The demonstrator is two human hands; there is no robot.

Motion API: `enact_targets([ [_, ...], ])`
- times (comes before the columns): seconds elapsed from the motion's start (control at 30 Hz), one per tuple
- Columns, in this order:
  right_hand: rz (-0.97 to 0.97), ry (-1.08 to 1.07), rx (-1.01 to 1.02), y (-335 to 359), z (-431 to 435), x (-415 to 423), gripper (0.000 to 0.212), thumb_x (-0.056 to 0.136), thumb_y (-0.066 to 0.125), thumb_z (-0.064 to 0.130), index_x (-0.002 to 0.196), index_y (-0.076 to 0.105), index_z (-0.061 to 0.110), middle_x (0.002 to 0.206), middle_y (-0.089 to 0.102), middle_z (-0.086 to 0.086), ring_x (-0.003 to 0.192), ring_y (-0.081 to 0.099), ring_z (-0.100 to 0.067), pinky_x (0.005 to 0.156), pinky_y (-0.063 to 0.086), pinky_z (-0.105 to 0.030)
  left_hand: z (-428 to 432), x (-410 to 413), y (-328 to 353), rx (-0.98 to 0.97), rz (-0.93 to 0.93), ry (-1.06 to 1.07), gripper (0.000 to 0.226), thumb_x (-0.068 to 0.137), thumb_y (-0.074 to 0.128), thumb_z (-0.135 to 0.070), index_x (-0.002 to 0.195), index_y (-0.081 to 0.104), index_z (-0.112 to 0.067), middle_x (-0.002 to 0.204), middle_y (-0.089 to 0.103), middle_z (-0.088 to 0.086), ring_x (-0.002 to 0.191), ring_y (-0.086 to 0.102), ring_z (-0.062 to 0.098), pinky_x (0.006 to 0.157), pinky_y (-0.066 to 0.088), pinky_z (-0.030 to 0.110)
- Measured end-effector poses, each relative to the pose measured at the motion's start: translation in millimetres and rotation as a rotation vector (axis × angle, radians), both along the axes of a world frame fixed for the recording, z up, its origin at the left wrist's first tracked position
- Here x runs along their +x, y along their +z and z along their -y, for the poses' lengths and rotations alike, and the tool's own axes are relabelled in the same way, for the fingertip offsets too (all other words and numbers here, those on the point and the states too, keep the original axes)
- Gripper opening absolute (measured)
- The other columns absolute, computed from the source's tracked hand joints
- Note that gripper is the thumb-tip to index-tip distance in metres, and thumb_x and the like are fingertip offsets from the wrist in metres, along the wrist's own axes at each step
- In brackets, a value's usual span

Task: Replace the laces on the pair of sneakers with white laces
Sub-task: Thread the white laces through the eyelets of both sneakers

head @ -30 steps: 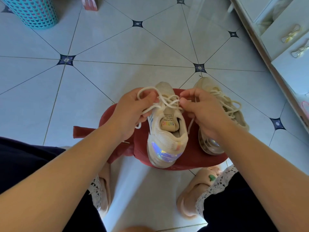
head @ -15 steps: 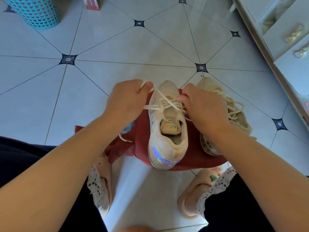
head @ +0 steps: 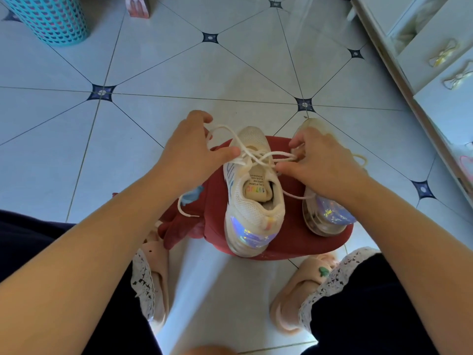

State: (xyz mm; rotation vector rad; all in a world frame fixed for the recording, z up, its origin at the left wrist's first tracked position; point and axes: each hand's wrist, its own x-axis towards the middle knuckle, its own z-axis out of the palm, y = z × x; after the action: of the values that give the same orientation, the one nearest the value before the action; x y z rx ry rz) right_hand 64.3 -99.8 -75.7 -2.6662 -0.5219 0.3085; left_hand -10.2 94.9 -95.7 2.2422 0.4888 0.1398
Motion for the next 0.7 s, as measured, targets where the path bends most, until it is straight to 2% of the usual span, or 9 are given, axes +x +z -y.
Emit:
enact_targets([
  [0.1, 0.010, 0.051, 0.005, -1, -3, -9, 0.034, 0.077, 0.069, 0.041, 0.098, 0.051, 0.023, 0.085, 0.057, 0.009, 0.075, 0.052, -0.008, 0.061, 0.033, -0.024, 4, -3, 2, 0.036, 0.024, 0.024, 0.071, 0.066, 0.076, -0.042, 0.121, 0.040, -0.014, 0.107, 0.040, -0.001, 0.085, 0.044, 0.012, 0.072, 0.029, 0.022],
  [0.2, 0.157, 0.103, 0.021, 1, -8, -16, 0.027, 0.075, 0.071, 0.036, 0.088, 0.049, 0.027, 0.095, 0.047, 0.006, 0.076, 0.048, -0.012, 0.065, 0.033, -0.027, 12, -9, 7, 0.163, 0.134, -0.021, 0.049, 0.066, 0.076, -0.039, 0.097, 0.043, -0.023, 0.103, 0.032, -0.004, 0.064, 0.044, 0.007, 0.063, 0.029, 0.023],
  [0.27, 0.228, 0.101, 0.020, 3, -8, -18, 0.027, 0.074, 0.072, 0.035, 0.084, 0.047, 0.029, 0.097, 0.039, 0.008, 0.073, 0.045, -0.010, 0.063, 0.034, -0.027, 16, -11, 7, 0.252, 0.140, -0.082, 0.034, 0.069, 0.073, -0.040, 0.087, 0.049, -0.024, 0.101, 0.031, -0.007, 0.060, 0.045, 0.009, 0.055, 0.026, 0.021],
  [0.37, 0.312, 0.073, -0.039, 4, -6, -21, 0.030, 0.075, 0.070, 0.039, 0.084, 0.044, 0.027, 0.094, 0.042, 0.008, 0.071, 0.046, -0.014, 0.056, 0.028, -0.026, 17, -11, 3, 0.331, 0.079, -0.178, 0.021, 0.077, 0.066, -0.043, 0.088, 0.065, -0.025, 0.098, 0.041, -0.008, 0.079, 0.050, 0.015, 0.058, 0.030, 0.025],
  [0.47, 0.252, 0.070, -0.165, 6, -1, -20, 0.016, 0.080, 0.065, 0.040, 0.084, 0.053, 0.030, 0.085, 0.057, 0.009, 0.075, 0.053, -0.015, 0.055, 0.029, -0.026, 17, -11, 3, 0.342, 0.074, -0.216, 0.015, 0.083, 0.060, -0.037, 0.090, 0.070, -0.027, 0.097, 0.061, -0.006, 0.093, 0.056, 0.019, 0.070, 0.038, 0.030],
  [0.57, 0.245, 0.156, -0.208, 4, 1, -21, 0.013, 0.085, 0.059, 0.040, 0.093, 0.064, 0.031, 0.093, 0.060, 0.009, 0.087, 0.056, -0.016, 0.064, 0.032, -0.026, 20, -12, 4, 0.303, 0.074, -0.182, 0.013, 0.086, 0.058, -0.031, 0.089, 0.070, -0.026, 0.094, 0.067, -0.007, 0.092, 0.058, 0.018, 0.071, 0.040, 0.030],
  [0.7, 0.276, 0.179, -0.171, 5, -4, -23, 0.015, 0.087, 0.057, 0.042, 0.092, 0.066, 0.030, 0.101, 0.050, 0.011, 0.085, 0.050, -0.011, 0.053, 0.026, -0.021, 24, -14, 5, 0.220, 0.080, -0.204, 0.013, 0.086, 0.057, -0.026, 0.085, 0.068, -0.019, 0.082, 0.067, -0.003, 0.083, 0.058, 0.019, 0.072, 0.044, 0.033],
])
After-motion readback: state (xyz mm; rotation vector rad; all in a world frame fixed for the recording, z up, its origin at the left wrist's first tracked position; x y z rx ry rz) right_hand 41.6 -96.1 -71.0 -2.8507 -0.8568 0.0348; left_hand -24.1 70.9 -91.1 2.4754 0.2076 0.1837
